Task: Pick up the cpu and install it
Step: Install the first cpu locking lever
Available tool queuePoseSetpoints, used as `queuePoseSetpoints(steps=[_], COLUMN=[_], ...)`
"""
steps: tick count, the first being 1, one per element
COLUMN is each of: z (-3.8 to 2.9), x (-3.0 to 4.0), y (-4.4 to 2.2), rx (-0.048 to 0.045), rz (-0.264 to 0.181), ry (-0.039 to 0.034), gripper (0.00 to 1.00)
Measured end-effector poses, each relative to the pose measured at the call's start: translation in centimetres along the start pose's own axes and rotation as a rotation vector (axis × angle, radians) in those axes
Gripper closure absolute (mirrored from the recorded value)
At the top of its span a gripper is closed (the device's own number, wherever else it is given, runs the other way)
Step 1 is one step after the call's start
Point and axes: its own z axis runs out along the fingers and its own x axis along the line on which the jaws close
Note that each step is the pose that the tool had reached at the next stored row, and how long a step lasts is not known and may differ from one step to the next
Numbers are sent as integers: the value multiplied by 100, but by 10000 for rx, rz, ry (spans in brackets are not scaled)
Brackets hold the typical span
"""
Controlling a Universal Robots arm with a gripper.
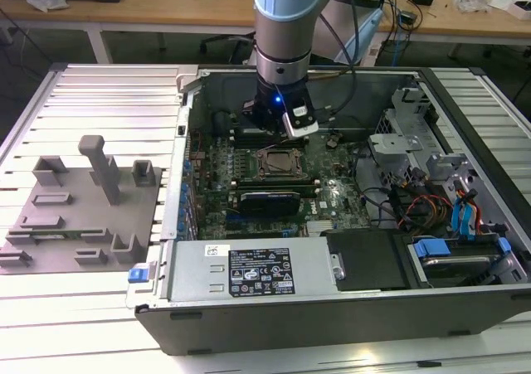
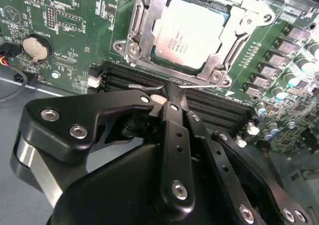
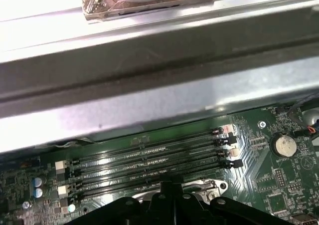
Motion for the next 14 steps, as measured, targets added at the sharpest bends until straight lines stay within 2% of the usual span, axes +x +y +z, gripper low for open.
queuePoseSetpoints(steps=[7, 9, 11, 14], z=[34, 69, 156, 173], x=[1, -6, -52, -59], y=[-4, 19, 12, 10], rx=[3, 9, 50, 62], rz=[102, 116, 115, 114], ry=[-20, -25, -33, -36], gripper=[89, 89, 89, 89])
